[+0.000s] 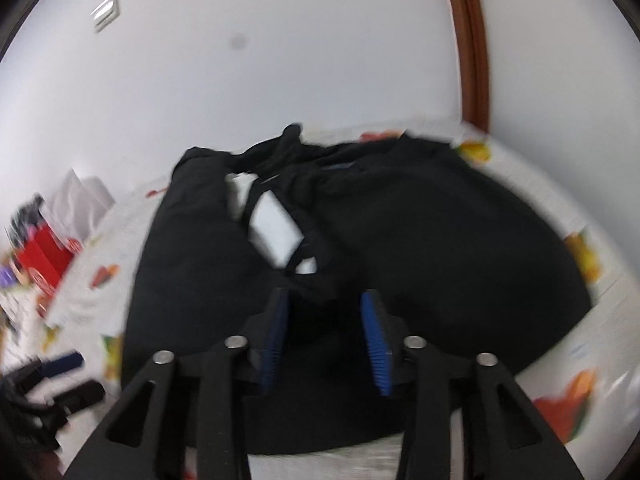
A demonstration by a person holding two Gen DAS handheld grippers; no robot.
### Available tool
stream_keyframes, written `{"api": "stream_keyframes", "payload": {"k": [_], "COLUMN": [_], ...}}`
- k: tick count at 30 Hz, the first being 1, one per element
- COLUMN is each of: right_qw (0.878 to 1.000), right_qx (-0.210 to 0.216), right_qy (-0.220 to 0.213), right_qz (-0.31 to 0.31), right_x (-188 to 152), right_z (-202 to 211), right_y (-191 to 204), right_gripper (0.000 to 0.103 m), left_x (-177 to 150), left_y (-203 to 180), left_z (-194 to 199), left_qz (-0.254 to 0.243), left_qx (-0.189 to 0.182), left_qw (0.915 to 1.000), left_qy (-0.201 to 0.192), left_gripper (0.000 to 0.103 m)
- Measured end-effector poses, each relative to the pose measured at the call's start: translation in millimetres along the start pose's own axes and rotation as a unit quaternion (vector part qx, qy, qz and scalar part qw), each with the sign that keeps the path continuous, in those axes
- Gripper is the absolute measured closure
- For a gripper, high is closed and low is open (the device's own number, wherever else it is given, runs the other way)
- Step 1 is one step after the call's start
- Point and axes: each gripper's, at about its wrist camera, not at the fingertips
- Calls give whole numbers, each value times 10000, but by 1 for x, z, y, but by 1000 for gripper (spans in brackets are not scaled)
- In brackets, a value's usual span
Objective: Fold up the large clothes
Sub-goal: 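Grasp the jacket bundle edge with the left gripper while the right gripper holds its edge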
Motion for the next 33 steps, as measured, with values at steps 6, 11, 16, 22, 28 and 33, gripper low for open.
{"api": "stream_keyframes", "payload": {"k": [6, 11, 16, 22, 28, 33], "right_qw": [9934, 9935, 9896, 9865, 9866, 9860], "right_qx": [-804, -744, -844, -960, -862, -710], "right_qy": [411, 732, 897, 972, 1038, 1032], "right_qz": [707, 457, 745, 899, 921, 1096], "right_x": [-15, -25, -27, -26, -24, -22], "right_z": [-2, -14, -27, -30, -30, -31], "right_y": [-39, -70, -62, -46, -38, -17], "right_gripper": [55, 55, 55, 56, 62, 68], "left_x": [-8, -5, 0, 4, 7, 6], "left_y": [-30, -41, -40, -31, -5, 25], "left_z": [-20, -33, -37, -33, -23, -10], "left_qz": [-222, -94, 56, 78, 314, 541], "left_qx": [-23, 140, 236, 404, 334, 322], "left_qw": [9997, 9998, 9996, 9988, 9985, 9975], "left_qy": [54, -73, -135, -283, -290, -336], "left_gripper": [22, 33, 56, 84, 91, 91]}}
Point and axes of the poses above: each gripper's, at about its wrist camera, not at the fingertips, and z roughly against the way its jaws point, y to its left, x to its top, and after that the axes turned 12 degrees about z, right-handed
